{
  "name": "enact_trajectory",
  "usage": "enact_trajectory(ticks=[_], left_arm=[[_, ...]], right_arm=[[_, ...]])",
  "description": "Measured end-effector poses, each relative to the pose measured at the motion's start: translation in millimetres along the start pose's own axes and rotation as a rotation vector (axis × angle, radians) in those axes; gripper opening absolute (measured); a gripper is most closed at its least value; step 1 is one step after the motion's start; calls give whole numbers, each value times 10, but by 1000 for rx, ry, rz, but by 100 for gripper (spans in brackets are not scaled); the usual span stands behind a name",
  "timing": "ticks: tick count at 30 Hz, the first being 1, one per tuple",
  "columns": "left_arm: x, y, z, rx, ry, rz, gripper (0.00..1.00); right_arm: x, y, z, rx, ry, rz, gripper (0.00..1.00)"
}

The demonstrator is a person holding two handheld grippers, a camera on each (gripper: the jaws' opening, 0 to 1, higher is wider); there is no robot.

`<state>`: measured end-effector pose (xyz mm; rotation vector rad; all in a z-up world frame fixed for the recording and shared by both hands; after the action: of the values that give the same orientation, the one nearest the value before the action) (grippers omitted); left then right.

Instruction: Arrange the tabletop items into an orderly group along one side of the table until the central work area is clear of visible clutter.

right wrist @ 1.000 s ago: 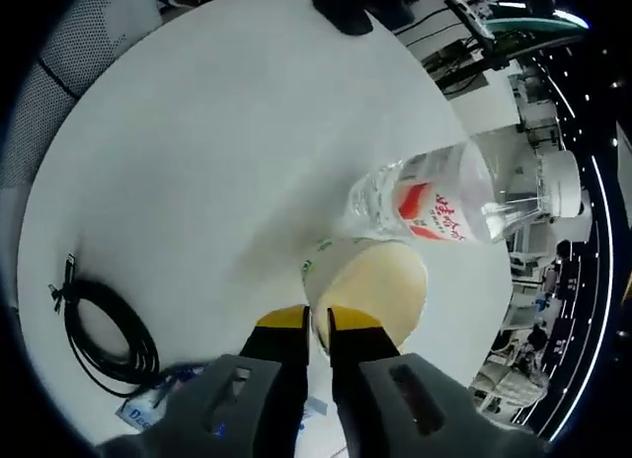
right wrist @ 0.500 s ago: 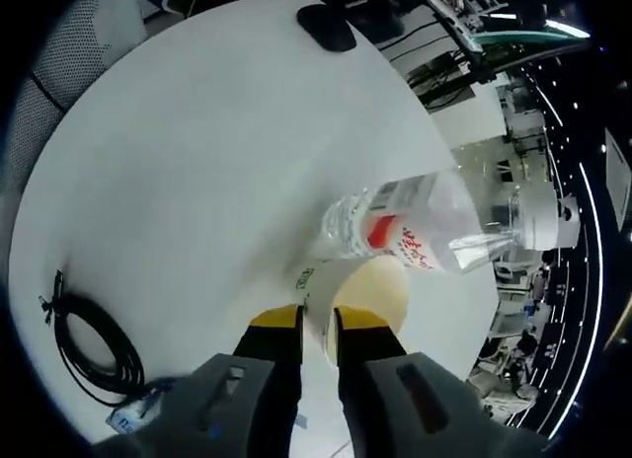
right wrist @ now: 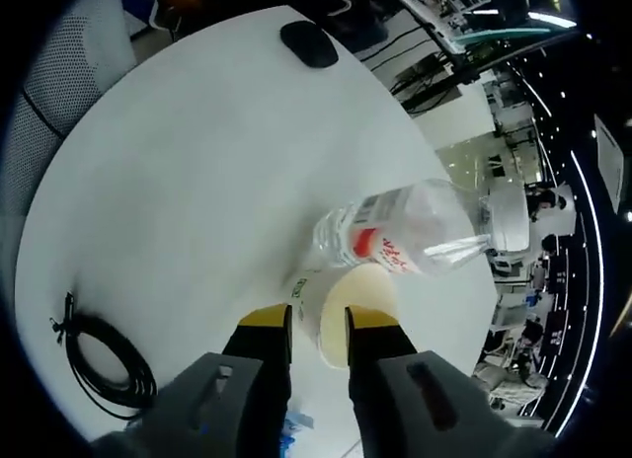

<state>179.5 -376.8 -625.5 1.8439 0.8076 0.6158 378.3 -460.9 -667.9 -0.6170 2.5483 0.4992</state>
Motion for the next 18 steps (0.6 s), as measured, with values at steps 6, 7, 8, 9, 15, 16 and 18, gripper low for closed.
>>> enact_trajectory(ticks=[6,7,8,9,15,16,18], left_arm=[[16,22,-6,-16,8,-2,86],[21,26,-8,-19,10,-2,87],[30,36,-13,-26,16,0,87],[33,39,-15,-28,17,1,87],[38,57,-18,-37,21,10,89],[38,57,-18,-36,21,11,89],[36,58,-19,-36,19,7,89]], right_arm=[[-4,36,-108,-19,-30,100,30],[2,40,-124,-23,-32,127,33],[-13,52,-151,-33,-47,143,34],[-16,55,-164,-37,-51,150,35],[6,59,-348,-89,-110,327,41],[21,52,-370,-93,-116,345,42],[70,42,-426,-102,-127,367,44]])
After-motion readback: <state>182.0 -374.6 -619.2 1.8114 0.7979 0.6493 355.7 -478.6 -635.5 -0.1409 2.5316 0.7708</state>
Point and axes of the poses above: the point that each gripper's makers call its tool centre point, and the gripper's own axes: z roughly forward along the fingers, x roughly to its left, y roughly out of its top, the point moved 4 cm from there along -z, roughly backward along the fingers, and after that the axes turned 6 degrees about -x, right-handed, at the moved point
